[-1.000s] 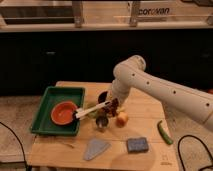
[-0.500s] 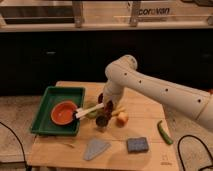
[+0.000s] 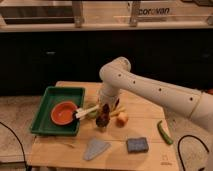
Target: Place grapes in metal cup
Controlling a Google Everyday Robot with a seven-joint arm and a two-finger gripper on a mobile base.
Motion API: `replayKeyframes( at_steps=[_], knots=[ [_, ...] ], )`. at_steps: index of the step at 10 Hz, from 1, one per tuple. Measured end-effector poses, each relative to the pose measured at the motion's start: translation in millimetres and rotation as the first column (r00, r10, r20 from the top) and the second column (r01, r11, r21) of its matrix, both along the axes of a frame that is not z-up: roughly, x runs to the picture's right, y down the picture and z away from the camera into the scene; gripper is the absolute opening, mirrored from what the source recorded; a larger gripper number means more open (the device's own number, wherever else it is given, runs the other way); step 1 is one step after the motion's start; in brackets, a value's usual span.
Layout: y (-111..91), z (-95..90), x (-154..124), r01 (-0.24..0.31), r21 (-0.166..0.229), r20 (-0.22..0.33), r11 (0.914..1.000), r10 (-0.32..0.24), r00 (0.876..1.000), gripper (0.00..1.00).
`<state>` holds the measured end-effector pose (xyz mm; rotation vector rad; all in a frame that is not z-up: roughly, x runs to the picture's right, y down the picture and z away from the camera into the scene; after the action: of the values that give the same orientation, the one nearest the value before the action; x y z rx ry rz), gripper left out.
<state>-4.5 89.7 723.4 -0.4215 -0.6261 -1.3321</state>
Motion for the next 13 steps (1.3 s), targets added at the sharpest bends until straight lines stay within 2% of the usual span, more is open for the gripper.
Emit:
replayKeyframes(
  at_steps=[5,11,13],
  knots=[
    [19,1.5,-9,0.024,-0.042,0.031,0.9989,-0.022,0.999,0.0],
    [29,16.1,-21,0.02,-0.088,0.057,0.9959,-0.015,0.998,0.01],
    [33,22.3,-20,0.019,-0.114,0.05,0.9933,-0.013,0.999,0.18]
  ],
)
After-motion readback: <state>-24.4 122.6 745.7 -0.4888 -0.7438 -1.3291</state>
